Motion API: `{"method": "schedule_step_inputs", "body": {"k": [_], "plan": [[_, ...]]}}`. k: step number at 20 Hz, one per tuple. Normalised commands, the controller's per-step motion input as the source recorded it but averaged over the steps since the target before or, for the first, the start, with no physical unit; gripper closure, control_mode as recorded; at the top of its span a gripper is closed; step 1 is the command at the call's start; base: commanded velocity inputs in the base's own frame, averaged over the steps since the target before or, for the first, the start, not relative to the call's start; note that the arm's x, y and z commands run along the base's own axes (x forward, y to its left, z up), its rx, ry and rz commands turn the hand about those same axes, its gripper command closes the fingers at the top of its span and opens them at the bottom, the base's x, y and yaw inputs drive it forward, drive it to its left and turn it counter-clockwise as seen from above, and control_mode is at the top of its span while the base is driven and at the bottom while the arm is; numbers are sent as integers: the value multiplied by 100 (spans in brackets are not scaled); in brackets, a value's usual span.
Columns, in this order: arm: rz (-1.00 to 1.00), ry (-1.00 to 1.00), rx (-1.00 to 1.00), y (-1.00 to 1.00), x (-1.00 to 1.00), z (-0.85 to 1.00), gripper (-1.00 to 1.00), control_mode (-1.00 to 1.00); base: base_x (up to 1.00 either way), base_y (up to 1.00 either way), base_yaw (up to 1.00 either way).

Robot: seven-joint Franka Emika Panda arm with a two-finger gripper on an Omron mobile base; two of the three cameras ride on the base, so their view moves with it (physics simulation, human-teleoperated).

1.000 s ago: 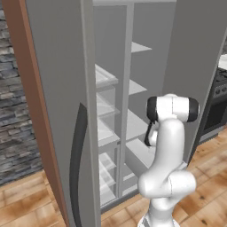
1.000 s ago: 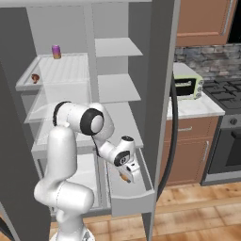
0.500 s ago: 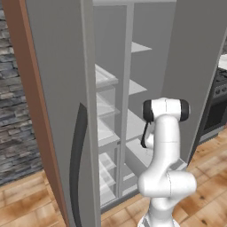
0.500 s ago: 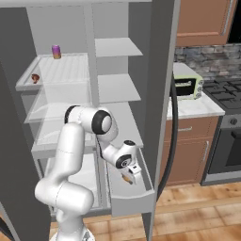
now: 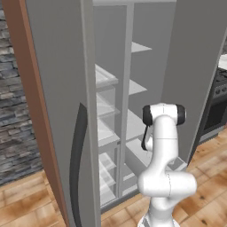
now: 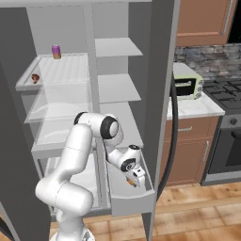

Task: Take the tangerine and mushroom from the fridge shelf and place them in the freezer drawer to begin freezing them.

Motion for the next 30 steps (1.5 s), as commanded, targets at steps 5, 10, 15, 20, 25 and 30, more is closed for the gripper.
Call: {"method": "schedule_step_inputs", "body": {"k": [5, 10, 15, 20, 25, 30], "plan": [[0, 3, 0, -13, 29, -47, 100, -100, 0, 0, 0], [0, 2, 0, -11, 32, -41, 100, -100, 0, 0, 0], [0, 1, 0, -7, 11, -10, -100, -100, 0, 0, 0], [0, 0, 0, 0, 0, 13, -100, -100, 0, 0, 0], [0, 0, 0, 8, -12, 61, -100, -100, 0, 0, 0], [-1, -5, 0, 22, -21, 93, -100, -100, 0, 0, 0]]}}
